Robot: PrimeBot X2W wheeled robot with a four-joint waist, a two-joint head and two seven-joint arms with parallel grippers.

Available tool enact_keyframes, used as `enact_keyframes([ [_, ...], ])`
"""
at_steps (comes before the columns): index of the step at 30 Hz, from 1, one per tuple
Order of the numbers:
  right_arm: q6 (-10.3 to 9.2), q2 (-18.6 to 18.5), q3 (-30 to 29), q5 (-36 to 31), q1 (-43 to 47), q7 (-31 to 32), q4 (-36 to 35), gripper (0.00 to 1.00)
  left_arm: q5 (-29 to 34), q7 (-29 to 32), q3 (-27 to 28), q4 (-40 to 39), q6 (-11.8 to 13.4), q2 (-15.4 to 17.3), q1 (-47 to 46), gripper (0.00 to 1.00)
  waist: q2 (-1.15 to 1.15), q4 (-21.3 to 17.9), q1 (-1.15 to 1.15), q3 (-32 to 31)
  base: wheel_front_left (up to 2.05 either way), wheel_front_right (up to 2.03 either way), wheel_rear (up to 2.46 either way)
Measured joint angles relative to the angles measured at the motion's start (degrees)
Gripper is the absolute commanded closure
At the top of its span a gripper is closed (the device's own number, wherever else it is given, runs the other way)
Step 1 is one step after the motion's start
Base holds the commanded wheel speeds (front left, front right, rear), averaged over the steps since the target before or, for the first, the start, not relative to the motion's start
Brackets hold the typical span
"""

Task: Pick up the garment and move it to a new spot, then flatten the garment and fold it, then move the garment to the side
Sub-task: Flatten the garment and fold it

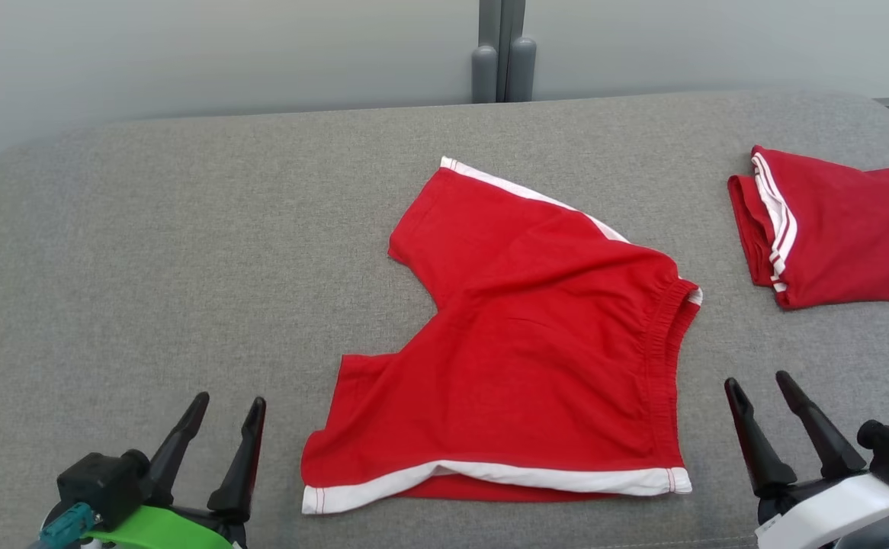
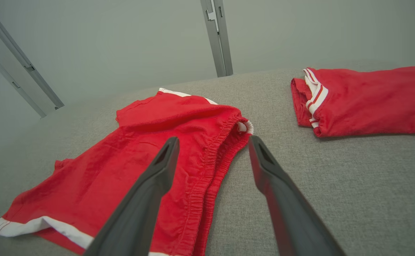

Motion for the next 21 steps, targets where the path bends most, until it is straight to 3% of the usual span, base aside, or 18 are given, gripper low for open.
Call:
enact_keyframes([
  [8,3.12,0.07,3.79,3.58,2.15,4.41,3.41,0.0,0.08,2.69,-4.09,1.74,-1.71,-0.68,0.14,0.0,0.0,0.47,0.0,1.45,0.0,0.0,0.0],
  [21,4.13,0.48,6.39,6.55,1.77,8.92,5.88,0.0,-2.82,9.28,-7.16,5.68,-3.13,-1.82,1.32,0.0,0.0,0.56,0.0,3.53,0.0,0.0,0.0],
])
